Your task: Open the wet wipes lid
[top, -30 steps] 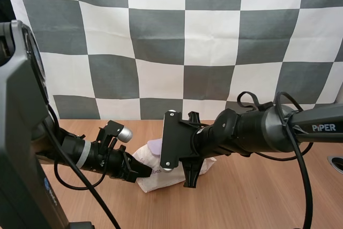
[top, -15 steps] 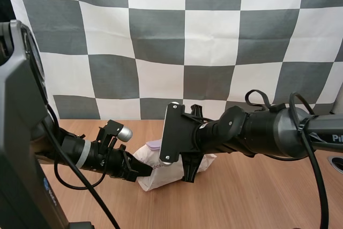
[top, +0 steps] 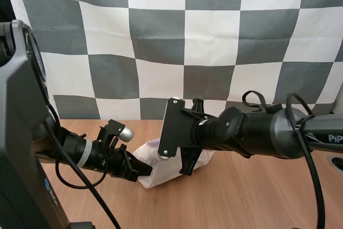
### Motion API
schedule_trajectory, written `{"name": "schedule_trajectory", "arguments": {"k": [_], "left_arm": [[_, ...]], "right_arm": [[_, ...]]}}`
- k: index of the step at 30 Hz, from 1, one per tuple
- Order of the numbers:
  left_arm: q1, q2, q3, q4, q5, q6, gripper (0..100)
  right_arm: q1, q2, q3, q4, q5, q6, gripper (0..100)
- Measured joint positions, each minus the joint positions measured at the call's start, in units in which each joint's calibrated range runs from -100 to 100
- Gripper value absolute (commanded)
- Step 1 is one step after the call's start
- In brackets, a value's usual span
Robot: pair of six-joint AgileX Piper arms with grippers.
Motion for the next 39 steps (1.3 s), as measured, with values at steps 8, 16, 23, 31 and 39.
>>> {"name": "schedule_trajectory", "arguments": {"k": [8,16,23,31,39], "left_arm": [[-0.87,0.14,0.28,0.34,-0.82,0.11,0],[-2.8,0.85,1.52,-0.28,-6.53,0.35,0],[-2.8,0.85,1.52,-2.82,-7.78,0.35,0],[-2.8,0.85,1.52,-4.29,-9.54,1.03,0],[-2.8,0.85,1.52,-5.3,-9.46,1.42,0]], "right_arm": [[-0.01,-0.25,-0.04,0.55,-6.98,-0.06,0],[-0.19,-1.23,-0.33,5.1,-7.98,-0.11,0],[-2.48,-3.0,1.74,2.64,1.41,-0.11,0],[-3.41,-5.95,4.02,-1.17,7.75,-0.11,0],[-3.41,-7.75,4.11,-5.95,19.81,-0.11,0]]}}
